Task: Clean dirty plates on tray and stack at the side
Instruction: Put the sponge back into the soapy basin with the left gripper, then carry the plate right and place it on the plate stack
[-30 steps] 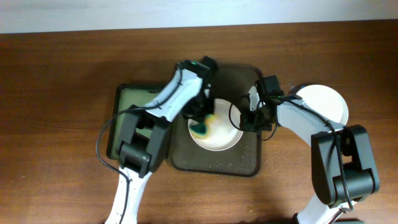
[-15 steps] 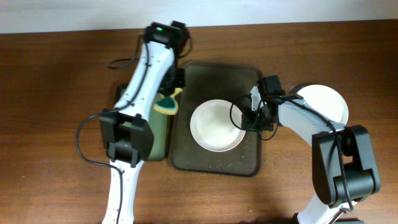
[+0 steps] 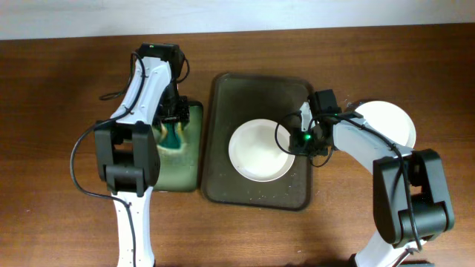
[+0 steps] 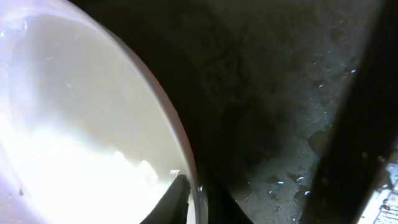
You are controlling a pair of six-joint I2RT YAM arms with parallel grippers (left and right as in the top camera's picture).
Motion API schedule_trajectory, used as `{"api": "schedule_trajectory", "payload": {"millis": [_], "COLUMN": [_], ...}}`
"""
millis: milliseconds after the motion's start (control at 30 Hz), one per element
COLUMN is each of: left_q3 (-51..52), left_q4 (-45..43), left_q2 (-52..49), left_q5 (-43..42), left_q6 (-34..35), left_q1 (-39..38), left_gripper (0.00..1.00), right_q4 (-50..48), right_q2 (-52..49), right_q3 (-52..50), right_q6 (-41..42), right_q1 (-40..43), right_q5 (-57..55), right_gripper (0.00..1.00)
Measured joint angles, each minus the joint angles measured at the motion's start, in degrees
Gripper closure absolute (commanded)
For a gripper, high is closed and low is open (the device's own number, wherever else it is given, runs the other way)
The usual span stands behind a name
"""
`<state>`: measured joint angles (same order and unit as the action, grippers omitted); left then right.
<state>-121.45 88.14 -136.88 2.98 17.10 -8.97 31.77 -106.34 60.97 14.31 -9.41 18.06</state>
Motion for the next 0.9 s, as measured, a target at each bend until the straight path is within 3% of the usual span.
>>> {"api": "schedule_trajectory", "payload": {"millis": [167,233,267,400,633,900], "left_q3": [0.66,0.7,0.68,0.42,0.44,0.44], "left_q4": [2.03,2.47,3.1,5.29,6.91,7.02], "left_q2": [11.37,19.26,24.83,38.23,47.15,47.63], "left_q5": [-1.38,-1.49,-1.49,-0.76,5.64,6.51], "left_q6": [-0.07,-0.09,-0.24,-0.44,-0.44,-0.44], "left_q1": [0.28,0.39,0.39,0.39,0.39,0.39], "left_gripper": [0.36,0.09,0.0,0.0,0.0,0.0], "right_q4": [5.22,7.43,8.31,8.85,8.9,10.91], "right_q2": [3.67,9.75,15.54,26.14,26.25,26.25], "right_q3": [-0.13,-0.22,-0.22,-0.07,-0.07,-0.09], "right_q6": [0.04,0.02,-0.04,-0.37,-0.92,-4.98], "right_q1": [-0.13,-1.11,-2.73,-11.23,-26.99,-31.47], "right_q5": [-2.89,-8.46,-13.25,-29.46,-56.57,-63.84], "right_gripper": [0.96,0.96,0.96,0.96,0.96,0.96]}}
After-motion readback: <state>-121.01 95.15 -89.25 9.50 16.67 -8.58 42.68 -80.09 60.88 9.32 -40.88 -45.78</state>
